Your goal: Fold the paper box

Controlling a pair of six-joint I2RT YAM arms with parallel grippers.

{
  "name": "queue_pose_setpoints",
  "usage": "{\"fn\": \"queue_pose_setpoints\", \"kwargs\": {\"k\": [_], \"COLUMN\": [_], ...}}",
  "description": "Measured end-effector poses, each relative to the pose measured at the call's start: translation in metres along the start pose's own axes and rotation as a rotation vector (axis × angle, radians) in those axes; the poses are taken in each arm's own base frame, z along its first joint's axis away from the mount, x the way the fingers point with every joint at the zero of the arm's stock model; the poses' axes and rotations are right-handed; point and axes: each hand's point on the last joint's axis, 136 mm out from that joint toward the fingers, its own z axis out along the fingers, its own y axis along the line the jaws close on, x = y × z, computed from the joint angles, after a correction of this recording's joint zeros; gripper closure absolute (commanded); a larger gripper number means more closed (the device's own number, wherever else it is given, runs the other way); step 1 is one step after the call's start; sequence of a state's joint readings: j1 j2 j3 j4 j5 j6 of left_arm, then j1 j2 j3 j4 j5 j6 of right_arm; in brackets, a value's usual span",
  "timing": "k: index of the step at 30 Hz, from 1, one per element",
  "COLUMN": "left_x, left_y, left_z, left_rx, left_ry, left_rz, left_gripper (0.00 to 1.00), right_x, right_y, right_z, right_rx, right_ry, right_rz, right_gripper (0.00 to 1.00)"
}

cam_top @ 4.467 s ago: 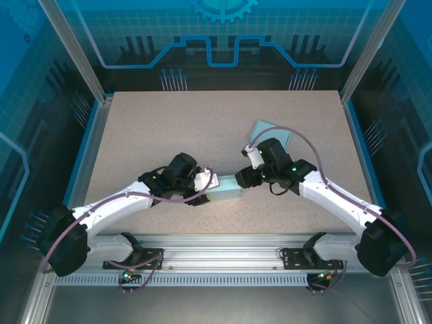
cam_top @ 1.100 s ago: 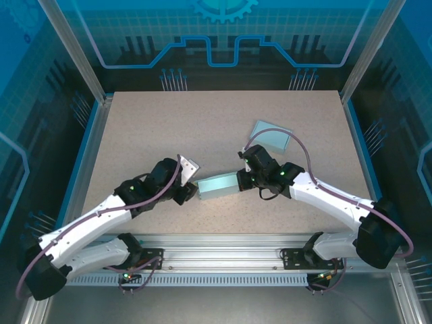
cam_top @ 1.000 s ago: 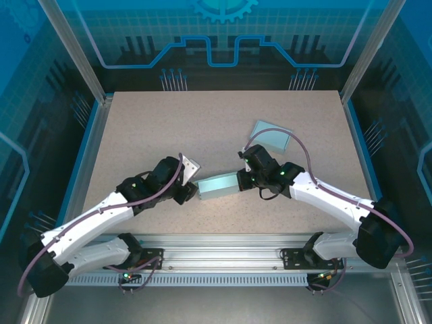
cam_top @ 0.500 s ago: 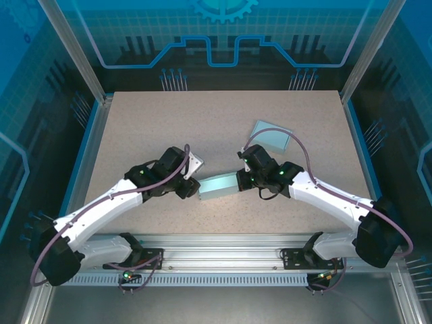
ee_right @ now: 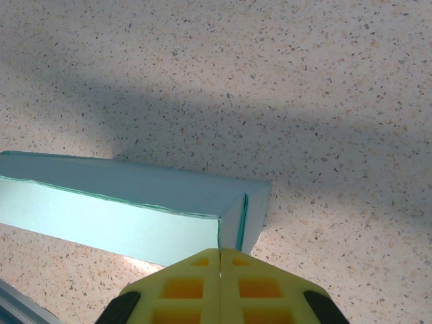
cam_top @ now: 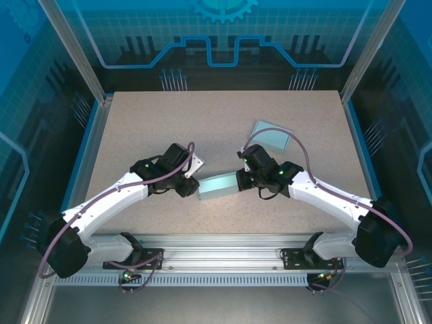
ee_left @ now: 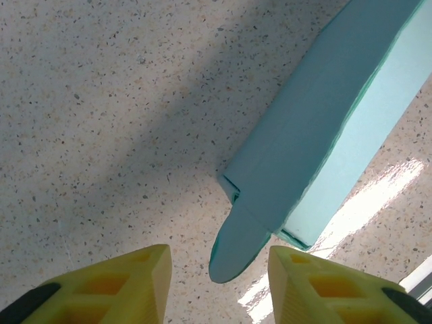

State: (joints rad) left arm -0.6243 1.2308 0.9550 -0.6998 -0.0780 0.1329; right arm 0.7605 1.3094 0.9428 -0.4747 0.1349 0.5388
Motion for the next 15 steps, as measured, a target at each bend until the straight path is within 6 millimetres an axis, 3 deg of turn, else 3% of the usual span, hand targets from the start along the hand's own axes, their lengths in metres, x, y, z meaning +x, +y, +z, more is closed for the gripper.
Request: {"fn": "queue_pose_setpoints", "kwargs": {"k": [10,15], "left_x": [0.002,0.0012], "left_y": [-0.0022,-0.0061], "left_z": [0.0035,0.0035], "left_rx": [0.013,0.036], "left_ry": [0.015,0.012], "left_rz": [-0.022,-0.058], "left_gripper": [0.9,0.94], "right_x": [-0.0001,0.0001], "right_y": [0.0001,0.0014], "right_z": [0.0,0.0], "right_rx": [-0.001,-0.002], "right_ry": [0.0,-0.001], "right_rz": [0.0,-0.003], "right_gripper": [0.95,0.95]}}
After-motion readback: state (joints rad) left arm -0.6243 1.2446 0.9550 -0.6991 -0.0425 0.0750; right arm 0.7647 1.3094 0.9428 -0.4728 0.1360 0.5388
